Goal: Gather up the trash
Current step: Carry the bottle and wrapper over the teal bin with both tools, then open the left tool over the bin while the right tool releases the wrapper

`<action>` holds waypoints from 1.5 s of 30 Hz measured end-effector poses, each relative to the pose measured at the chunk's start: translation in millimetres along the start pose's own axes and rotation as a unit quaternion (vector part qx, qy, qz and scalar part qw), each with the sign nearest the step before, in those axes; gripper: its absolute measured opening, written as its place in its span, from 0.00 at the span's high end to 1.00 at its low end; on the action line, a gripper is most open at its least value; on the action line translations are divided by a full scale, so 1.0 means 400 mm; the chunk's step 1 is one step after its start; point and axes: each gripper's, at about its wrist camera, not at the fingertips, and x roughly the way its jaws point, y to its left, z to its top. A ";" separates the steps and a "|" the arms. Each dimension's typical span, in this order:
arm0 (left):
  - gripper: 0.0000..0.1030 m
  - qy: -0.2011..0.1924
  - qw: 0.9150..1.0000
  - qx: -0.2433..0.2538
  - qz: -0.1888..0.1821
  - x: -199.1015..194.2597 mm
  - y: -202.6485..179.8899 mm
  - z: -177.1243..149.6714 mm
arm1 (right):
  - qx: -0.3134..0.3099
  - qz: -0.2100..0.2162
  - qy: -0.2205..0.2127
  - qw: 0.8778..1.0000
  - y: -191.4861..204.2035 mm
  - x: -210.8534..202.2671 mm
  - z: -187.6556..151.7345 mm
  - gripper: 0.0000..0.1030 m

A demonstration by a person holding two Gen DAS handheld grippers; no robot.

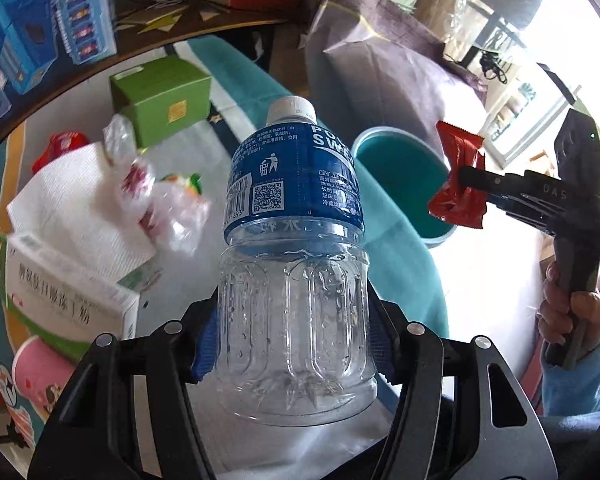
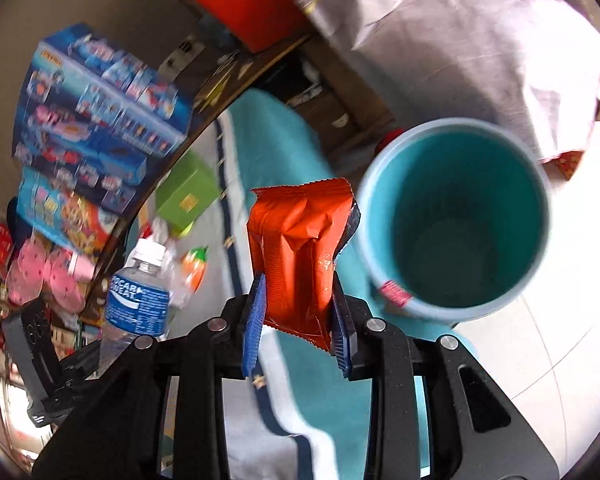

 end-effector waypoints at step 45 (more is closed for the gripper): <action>0.06 0.088 0.995 0.042 -0.019 0.386 -0.258 0.266 | 0.093 -0.072 0.052 0.992 -0.328 0.104 0.134 0.38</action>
